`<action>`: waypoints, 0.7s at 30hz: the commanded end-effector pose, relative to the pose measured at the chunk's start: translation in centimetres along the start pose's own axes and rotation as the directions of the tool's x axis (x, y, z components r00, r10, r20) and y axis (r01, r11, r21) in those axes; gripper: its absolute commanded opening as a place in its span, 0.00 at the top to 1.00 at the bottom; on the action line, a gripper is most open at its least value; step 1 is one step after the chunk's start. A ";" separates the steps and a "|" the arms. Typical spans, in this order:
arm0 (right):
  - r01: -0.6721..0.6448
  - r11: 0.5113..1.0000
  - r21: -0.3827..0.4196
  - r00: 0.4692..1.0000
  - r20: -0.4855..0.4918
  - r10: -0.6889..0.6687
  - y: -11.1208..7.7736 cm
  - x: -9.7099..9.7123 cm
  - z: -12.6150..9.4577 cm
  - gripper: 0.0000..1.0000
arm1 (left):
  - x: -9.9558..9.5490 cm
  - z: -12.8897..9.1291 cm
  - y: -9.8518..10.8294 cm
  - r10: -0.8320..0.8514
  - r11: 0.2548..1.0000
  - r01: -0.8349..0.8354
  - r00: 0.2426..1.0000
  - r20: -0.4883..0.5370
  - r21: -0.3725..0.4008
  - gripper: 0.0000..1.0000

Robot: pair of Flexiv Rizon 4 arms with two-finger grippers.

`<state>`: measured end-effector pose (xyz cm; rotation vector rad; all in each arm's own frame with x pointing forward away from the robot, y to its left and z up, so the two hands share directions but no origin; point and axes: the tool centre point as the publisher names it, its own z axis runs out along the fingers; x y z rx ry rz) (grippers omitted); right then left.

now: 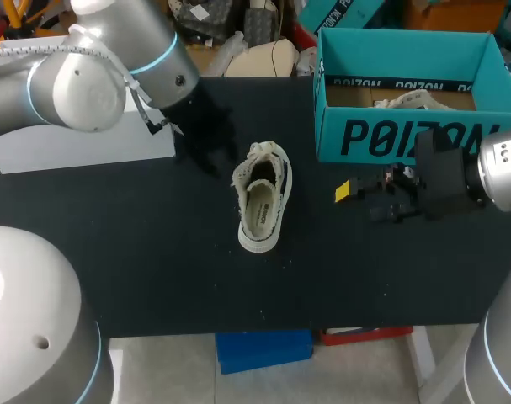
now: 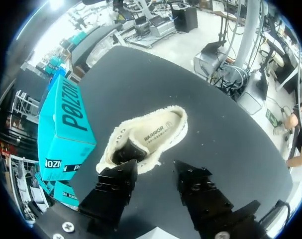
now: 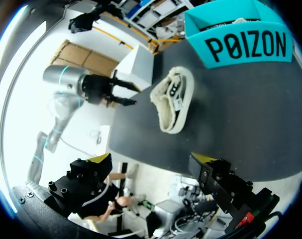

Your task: Take the shoe out of the shoebox, open the shoe tongue, remove and reinsert the insole, then place the shoe into the shoebox

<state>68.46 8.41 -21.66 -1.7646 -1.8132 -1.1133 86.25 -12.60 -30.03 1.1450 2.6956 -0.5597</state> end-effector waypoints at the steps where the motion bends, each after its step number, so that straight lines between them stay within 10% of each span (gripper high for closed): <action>1: -0.001 1.000 0.001 1.000 0.002 0.001 0.0 0.1 0.0 0.00 | 1.0 -0.6 -0.2 0.012 1.000 -0.012 1.000 0.020 -0.004 0.00; 14: -0.001 1.000 0.001 1.000 0.002 0.001 0.0 0.1 0.0 0.00 | 1.0 -0.6 -0.2 0.012 1.000 -0.012 1.000 0.020 -0.004 0.00; 21: -0.001 1.000 0.001 1.000 0.002 0.001 0.0 0.1 0.0 0.00 | 2.9 -1.7 -1.0 -0.289 0.953 0.282 0.956 0.051 0.108 0.00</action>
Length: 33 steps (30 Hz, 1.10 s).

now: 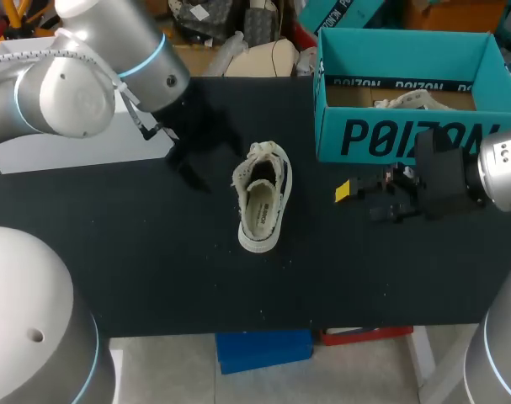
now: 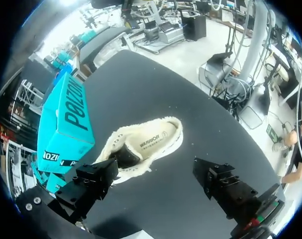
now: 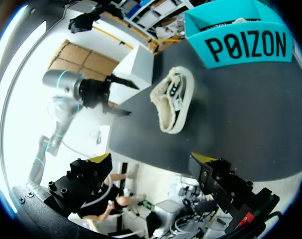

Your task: Take the shoe out of the shoebox, open the shoe tongue, remove and reinsert the insole, then place the shoe into the shoebox

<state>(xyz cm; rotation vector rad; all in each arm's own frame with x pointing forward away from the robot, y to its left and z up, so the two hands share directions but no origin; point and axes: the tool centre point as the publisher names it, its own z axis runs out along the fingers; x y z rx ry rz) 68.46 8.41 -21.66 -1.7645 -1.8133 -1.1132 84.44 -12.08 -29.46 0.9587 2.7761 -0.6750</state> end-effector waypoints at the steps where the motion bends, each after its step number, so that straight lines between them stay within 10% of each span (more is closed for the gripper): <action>1: -0.001 1.000 0.001 1.000 0.002 0.001 0.0 0.1 0.0 0.00 | 1.7 -1.3 0.5 -0.188 0.981 0.186 0.981 0.052 0.045 0.00; 13: -0.001 1.000 0.001 1.000 0.002 0.001 0.0 0.1 0.0 0.00 | 5.4 -4.5 3.3 -0.443 0.896 0.432 0.882 0.161 0.100 0.00; 33: -0.001 1.000 0.001 1.000 0.002 0.001 0.0 0.1 0.0 0.00 | 5.2 -4.7 3.3 -0.474 0.880 0.460 0.866 0.162 0.117 0.00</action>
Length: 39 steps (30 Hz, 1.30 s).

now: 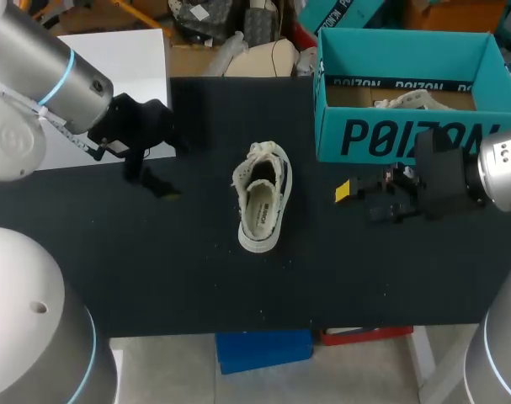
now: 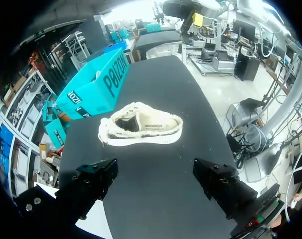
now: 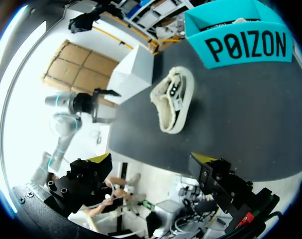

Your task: Take the shoe out of the shoebox, open the shoe tongue, remove and reinsert the insole, then place the shoe into the shoebox

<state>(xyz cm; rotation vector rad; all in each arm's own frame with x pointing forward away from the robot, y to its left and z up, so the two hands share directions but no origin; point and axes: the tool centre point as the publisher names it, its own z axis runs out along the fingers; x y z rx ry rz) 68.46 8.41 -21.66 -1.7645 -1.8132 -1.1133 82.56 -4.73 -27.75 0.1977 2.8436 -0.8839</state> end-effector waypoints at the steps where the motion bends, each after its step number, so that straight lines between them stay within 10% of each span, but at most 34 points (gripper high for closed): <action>1: -0.001 1.000 0.001 1.000 0.002 0.001 0.0 0.1 0.0 0.00 | 0.1 0.1 0.0 0.001 1.000 -0.001 1.000 0.006 -0.001 0.00; 27: -0.001 1.000 0.001 1.000 0.002 0.001 0.0 0.1 0.0 0.00 | 0.1 0.1 0.0 0.001 1.000 -0.001 1.000 0.006 -0.001 0.00; 39: -0.014 0.983 0.185 0.924 0.378 -0.058 4.3 -0.7 1.6 0.00 | 0.1 0.1 0.0 0.001 1.000 -0.001 1.000 0.006 -0.001 0.00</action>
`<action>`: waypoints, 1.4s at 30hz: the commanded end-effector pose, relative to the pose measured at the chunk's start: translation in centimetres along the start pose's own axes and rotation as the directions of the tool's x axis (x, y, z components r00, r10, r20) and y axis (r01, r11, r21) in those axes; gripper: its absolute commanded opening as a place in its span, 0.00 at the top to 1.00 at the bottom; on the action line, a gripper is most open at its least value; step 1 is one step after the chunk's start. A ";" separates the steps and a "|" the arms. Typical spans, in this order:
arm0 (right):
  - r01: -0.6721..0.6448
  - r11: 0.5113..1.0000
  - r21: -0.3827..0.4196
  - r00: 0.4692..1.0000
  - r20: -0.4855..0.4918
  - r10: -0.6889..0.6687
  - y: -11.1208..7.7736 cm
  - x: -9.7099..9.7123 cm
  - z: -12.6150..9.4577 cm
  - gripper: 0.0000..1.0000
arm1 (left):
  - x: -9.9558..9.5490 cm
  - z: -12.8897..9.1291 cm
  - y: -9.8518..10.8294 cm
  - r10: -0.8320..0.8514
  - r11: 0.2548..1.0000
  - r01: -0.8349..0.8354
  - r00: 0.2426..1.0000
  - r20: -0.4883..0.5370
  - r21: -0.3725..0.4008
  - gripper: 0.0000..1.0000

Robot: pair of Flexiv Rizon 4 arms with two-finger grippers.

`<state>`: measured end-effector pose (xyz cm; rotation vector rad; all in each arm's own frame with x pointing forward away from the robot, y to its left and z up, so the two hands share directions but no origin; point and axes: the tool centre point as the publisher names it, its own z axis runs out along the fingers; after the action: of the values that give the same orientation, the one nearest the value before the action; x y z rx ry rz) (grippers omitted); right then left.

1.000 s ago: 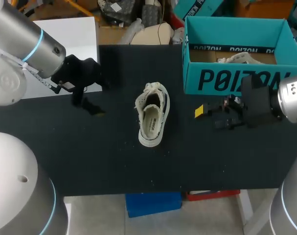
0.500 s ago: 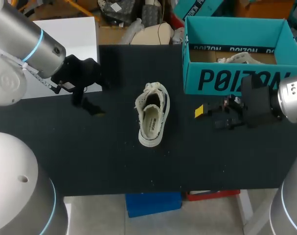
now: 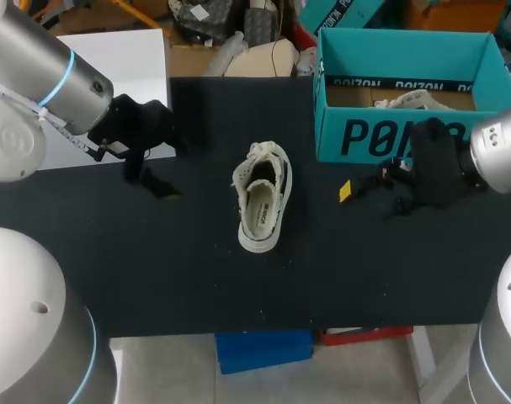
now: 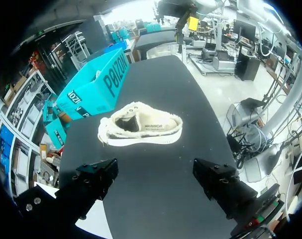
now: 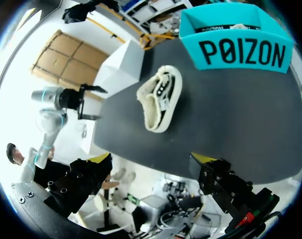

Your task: Take the shoe out of the shoebox, open the shoe tongue, remove and reinsert the insole, then place the shoe into the shoebox

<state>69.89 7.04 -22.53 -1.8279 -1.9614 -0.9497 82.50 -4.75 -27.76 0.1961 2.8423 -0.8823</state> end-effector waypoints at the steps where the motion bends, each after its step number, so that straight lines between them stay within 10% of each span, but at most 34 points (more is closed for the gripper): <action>1: -0.043 0.989 0.142 0.962 0.272 0.003 3.4 1.2 1.7 0.00 | 0.1 0.1 0.1 0.001 1.000 -0.001 1.000 0.004 0.000 0.00; 23: -0.069 0.988 0.136 0.911 0.412 0.007 4.4 0.8 4.1 0.00 | 0.1 0.1 0.1 0.001 1.000 -0.001 1.000 0.004 0.000 0.00; 38: 0.027 0.950 0.312 0.814 0.545 -0.202 10.9 0.4 10.8 0.00 | 0.1 0.1 0.1 0.001 1.000 -0.001 1.000 0.004 0.000 0.00; 40: 0.014 0.947 0.322 0.802 0.562 -0.203 11.3 0.4 11.5 0.23 | 0.1 0.1 0.1 0.001 1.000 -0.001 1.000 0.004 0.000 0.00; 42: 0.005 0.943 0.333 0.792 0.575 -0.207 11.8 0.3 12.3 0.15 | 0.1 0.1 0.1 0.001 1.000 -0.001 1.000 0.004 0.000 0.00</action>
<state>81.24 12.85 -26.99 -1.9669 -2.3905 -0.2368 82.49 -4.76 -27.77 0.1960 2.8422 -0.8824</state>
